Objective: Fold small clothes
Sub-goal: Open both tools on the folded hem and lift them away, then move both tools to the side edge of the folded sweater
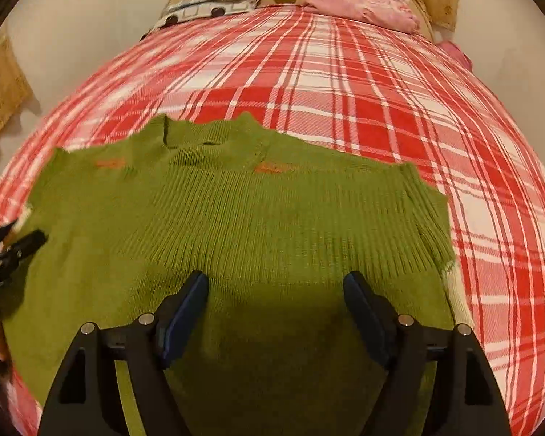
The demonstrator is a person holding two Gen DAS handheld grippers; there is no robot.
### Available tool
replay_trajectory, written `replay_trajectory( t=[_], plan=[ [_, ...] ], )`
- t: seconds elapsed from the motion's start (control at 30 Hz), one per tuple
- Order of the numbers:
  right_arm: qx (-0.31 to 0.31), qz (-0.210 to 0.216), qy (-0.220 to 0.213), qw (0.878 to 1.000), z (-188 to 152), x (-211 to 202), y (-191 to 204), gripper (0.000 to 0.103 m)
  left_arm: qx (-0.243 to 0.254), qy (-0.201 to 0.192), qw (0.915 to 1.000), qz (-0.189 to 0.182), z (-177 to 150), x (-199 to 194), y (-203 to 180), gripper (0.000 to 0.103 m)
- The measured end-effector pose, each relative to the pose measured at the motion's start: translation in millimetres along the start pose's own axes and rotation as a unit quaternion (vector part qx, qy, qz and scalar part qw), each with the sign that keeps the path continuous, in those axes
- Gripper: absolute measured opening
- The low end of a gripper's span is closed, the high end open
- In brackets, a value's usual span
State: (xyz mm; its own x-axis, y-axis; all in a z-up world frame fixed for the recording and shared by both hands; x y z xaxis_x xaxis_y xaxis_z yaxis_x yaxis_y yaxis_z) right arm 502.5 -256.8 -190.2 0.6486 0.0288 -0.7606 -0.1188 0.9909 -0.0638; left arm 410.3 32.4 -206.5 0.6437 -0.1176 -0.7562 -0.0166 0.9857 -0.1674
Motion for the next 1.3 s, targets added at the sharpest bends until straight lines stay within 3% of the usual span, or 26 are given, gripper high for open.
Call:
replay_trajectory(
  t=[0.13, 0.27, 0.43, 0.5, 0.63, 0.7, 0.8, 0.83, 0.93, 1.0, 1.17, 1.3],
  plan=[
    [0.014, -0.003, -0.032, 0.999, -8.8, -32.0, -0.4, 0.078, 0.0, -0.02, 0.9996, -0.018, -10.2, -32.6, 9.7, 0.09],
    [-0.032, 0.021, -0.058, 0.998, -31.5, -67.0, 34.3, 0.078, 0.008, -0.03, 0.9992, -0.024, -29.6, -48.9, 13.7, 0.092],
    [-0.075, 0.02, -0.019, 0.997, -61.5, -48.1, 71.4, 0.078, 0.03, 0.006, 0.9995, -0.006, -57.1, -29.8, 5.4, 0.092],
    [-0.056, 0.023, -0.03, 0.998, -61.1, -39.6, 66.4, 0.083, 0.024, 0.007, 0.9996, -0.01, -55.5, -33.0, 6.8, 0.092],
    [-0.036, 0.022, -0.03, 0.999, -57.3, -52.5, 68.1, 0.083, 0.025, -0.009, 0.9996, -0.01, -54.2, -49.1, 14.9, 0.092],
    [-0.05, 0.04, -0.045, 0.997, -60.4, -61.4, 79.0, 0.083, 0.036, -0.012, 0.9993, -0.001, -58.5, -52.5, 21.6, 0.092],
    [-0.091, 0.016, -0.026, 0.995, -75.7, -46.3, 89.6, 0.084, 0.028, 0.001, 0.9996, 0.002, -70.8, -54.8, 35.6, 0.092],
    [-0.107, 0.004, -0.038, 0.994, -77.9, -46.8, 92.7, 0.084, 0.022, 0.001, 0.9997, -0.001, -74.2, -57.1, 39.9, 0.092],
    [-0.083, 0.006, -0.046, 0.995, -75.5, -62.3, 99.4, 0.084, 0.009, -0.007, 0.9999, -0.004, -80.7, -69.7, 54.8, 0.092],
    [-0.108, 0.01, -0.066, 0.992, -75.3, -71.2, 114.3, 0.084, 0.009, -0.016, 0.9998, 0.003, -81.4, -77.6, 62.3, 0.092],
    [-0.223, 0.005, -0.11, 0.969, -80.7, -87.5, 183.8, 0.084, -0.008, -0.03, 0.9995, 0.008, -76.8, -87.6, 91.9, 0.092],
    [-0.289, 0.015, -0.11, 0.951, -91.1, -84.6, 228.7, 0.068, -0.027, -0.038, 0.9989, 0.01, -73.9, -92.7, 116.2, 0.092]
  ],
)
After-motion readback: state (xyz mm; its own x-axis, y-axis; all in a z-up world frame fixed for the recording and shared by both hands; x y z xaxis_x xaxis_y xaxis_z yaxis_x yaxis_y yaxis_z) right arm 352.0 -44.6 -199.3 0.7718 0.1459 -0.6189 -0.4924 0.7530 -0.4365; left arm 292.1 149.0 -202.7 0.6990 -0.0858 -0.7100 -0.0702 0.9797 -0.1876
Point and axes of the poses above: each gripper's, at about its wrist camera, not at the fingertips, and x roughly the way its jaws point, y to its left, z to its top, the point moved 5 cm from there along x, roughly the way its jaws point, and after that the axes turned 5 degrees about -x, right-handed, at the moved point
